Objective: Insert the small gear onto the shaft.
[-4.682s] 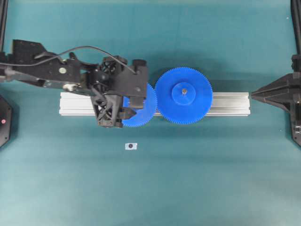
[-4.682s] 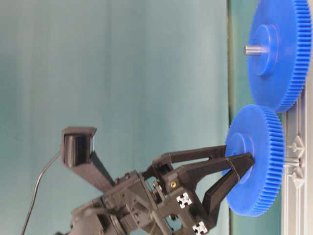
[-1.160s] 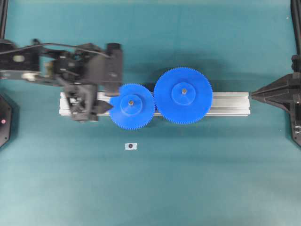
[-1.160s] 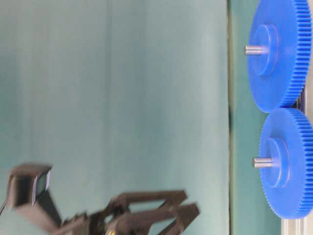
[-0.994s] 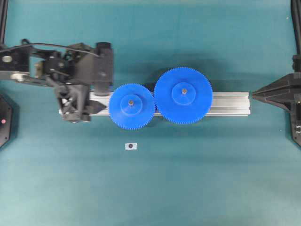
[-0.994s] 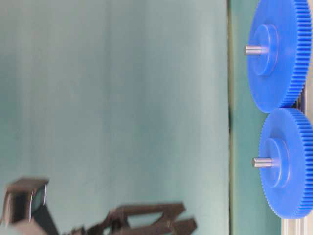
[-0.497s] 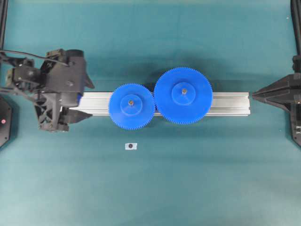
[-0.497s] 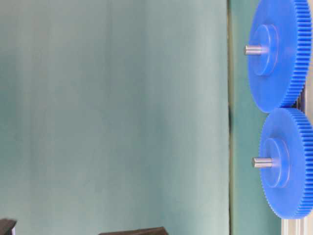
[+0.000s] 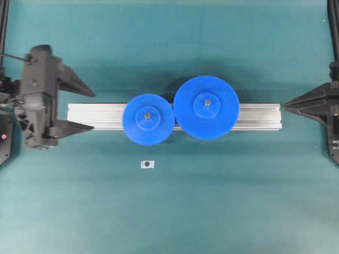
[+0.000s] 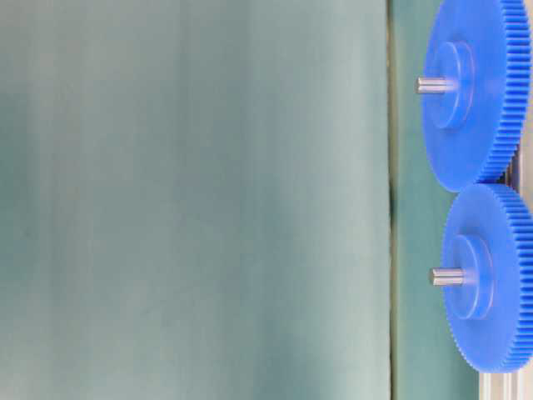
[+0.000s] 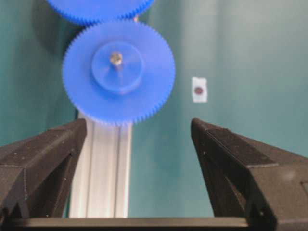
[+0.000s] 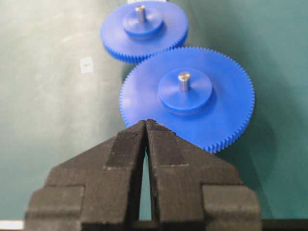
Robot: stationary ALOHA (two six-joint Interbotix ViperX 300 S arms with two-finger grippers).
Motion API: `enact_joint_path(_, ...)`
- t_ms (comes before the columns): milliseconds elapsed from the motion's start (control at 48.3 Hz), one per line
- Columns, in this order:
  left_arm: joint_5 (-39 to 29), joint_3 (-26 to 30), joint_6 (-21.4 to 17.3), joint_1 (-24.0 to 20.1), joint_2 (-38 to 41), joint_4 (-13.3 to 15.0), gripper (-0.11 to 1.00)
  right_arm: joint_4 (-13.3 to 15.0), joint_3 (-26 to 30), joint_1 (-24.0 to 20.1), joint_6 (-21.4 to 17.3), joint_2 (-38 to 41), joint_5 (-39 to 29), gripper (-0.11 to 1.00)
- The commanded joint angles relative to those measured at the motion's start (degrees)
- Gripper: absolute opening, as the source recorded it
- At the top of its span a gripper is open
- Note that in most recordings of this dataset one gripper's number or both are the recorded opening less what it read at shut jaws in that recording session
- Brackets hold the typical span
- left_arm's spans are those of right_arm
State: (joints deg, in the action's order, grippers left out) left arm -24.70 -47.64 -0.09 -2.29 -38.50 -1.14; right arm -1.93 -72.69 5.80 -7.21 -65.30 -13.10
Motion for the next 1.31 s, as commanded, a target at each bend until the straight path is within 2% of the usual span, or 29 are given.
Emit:
enact_joint_path(0,0.53,-0.53,0.0,0.26,-1.41,-0.09,0.86,0.09,0.53,0.35,-0.44,0.18,0.53,0.1)
enact_joint_path(539,0.44,-2.64,0.0,0.7,-2.9,-0.09,0.86,0.18,-2.9,0.79,-0.44,-4.04,0.79,0.1)
enact_joint_path(1284,0.44,-3.16,0.0,0.7,-3.6,-0.09,0.86,0.35,-2.81,1.49,-0.44,-4.04,0.79,0.1)
